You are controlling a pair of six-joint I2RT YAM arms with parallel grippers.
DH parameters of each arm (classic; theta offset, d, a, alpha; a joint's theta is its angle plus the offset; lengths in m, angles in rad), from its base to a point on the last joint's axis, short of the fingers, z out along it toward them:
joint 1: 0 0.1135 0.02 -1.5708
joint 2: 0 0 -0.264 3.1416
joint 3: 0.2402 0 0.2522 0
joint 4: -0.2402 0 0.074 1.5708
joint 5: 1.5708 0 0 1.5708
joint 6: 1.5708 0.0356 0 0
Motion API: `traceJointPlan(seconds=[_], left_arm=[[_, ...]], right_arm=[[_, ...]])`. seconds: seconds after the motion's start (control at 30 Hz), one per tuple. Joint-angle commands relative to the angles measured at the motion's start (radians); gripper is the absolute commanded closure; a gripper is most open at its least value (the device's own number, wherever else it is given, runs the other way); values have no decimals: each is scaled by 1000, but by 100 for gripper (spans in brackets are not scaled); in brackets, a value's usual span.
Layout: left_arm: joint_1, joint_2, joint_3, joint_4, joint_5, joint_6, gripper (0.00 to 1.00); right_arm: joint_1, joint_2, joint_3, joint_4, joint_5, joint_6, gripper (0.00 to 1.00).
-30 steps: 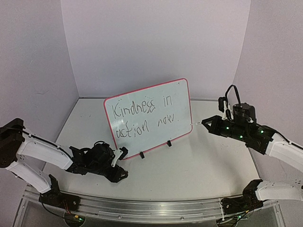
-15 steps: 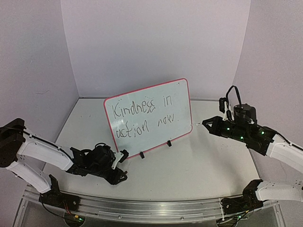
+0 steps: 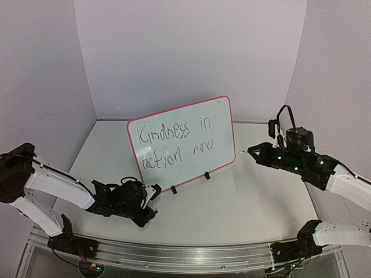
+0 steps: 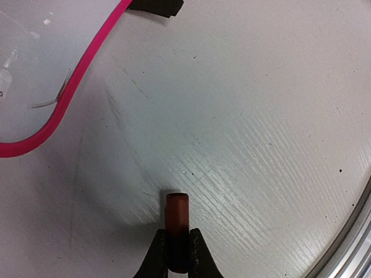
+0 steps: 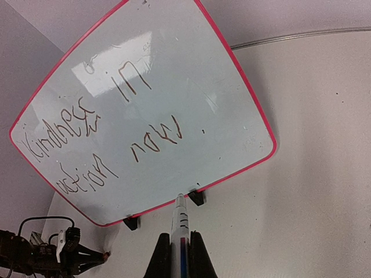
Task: Write a sentence on the whiteboard
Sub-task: Pick up the pen cap from the center of the board, then insert the whiteboard marker without the cap into the pen cap.
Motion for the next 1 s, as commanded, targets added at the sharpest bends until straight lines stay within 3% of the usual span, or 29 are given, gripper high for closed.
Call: traceJointPlan(seconds=[0.0, 0.1, 0.33, 0.67, 0.83, 0.97], left_arm=[[-19, 23, 6, -50, -33, -7, 99], [-30, 4, -9, -8, -34, 4, 100], [-31, -101, -31, 188, 62, 41, 100], [-33, -110, -34, 463, 324, 12, 100], [-42, -105, -5, 487, 392, 9, 100], [-44, -93, 14, 498, 426, 11, 100]], right_arm=[[-5, 3, -3, 14, -18, 11, 100], [-5, 26, 11, 14, -88, 17, 100], [-5, 134, 66, 12, -429, 40, 100], [-14, 296, 103, 36, -853, 118, 100], [-1, 319, 101, 58, -963, 188, 100], [45, 333, 81, 80, -966, 211, 100]])
